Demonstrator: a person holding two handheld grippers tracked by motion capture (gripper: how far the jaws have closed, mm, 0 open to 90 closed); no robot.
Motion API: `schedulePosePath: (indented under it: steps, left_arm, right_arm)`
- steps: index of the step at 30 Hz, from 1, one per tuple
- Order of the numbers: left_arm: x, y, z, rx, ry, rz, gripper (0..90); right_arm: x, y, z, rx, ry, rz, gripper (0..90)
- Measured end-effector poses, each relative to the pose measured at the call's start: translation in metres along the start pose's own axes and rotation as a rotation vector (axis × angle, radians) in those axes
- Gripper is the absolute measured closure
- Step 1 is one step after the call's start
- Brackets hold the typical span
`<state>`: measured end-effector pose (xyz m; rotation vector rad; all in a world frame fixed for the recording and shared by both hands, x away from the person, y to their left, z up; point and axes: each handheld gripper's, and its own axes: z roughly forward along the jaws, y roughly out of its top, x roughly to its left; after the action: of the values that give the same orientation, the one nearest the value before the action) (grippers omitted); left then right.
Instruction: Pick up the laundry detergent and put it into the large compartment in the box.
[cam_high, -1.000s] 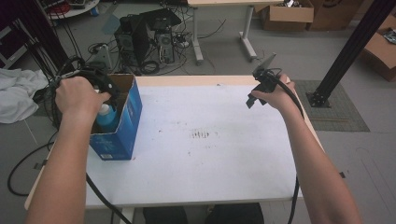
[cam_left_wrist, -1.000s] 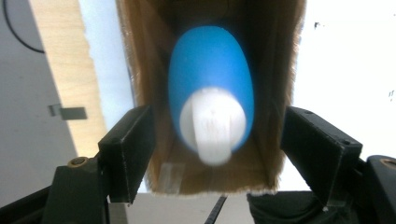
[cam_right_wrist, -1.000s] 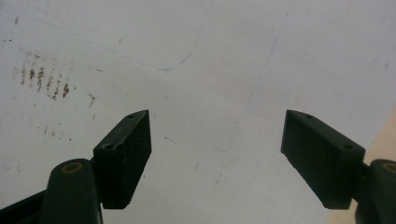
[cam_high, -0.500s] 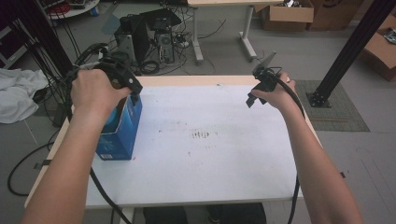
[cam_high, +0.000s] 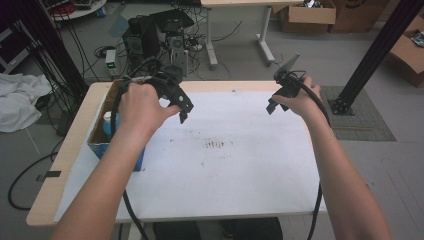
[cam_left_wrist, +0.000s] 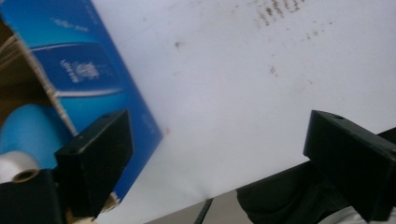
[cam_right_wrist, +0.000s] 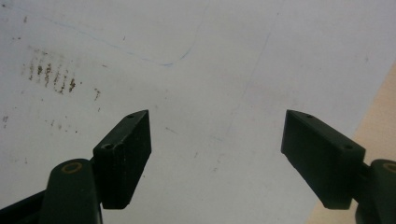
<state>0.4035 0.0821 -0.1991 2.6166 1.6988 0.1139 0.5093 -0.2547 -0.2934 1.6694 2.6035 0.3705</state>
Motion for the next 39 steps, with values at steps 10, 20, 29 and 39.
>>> schedulePosePath:
  steps: [10, 20, 29, 39]
  left_arm:
    - [-0.028, 0.013, 0.024, -0.011, -0.003, 0.071, 0.1]
    - [-0.042, 0.024, 0.05, 0.013, -0.014, 0.077, 0.1]
    - [-0.039, 0.025, 0.052, 0.022, -0.005, 0.068, 0.1]
    - [-0.039, 0.025, 0.052, 0.021, -0.012, 0.066, 0.1]
  right_arm:
    - [-0.003, -0.002, -0.002, -0.003, 0.001, 0.004, 24.5]
    - [-0.005, -0.002, -0.001, 0.005, -0.001, 0.005, 24.3]
    - [-0.005, -0.001, 0.001, 0.008, -0.002, 0.004, 24.3]
    - [-0.004, -0.001, 0.001, 0.007, -0.003, 0.0, 24.2]
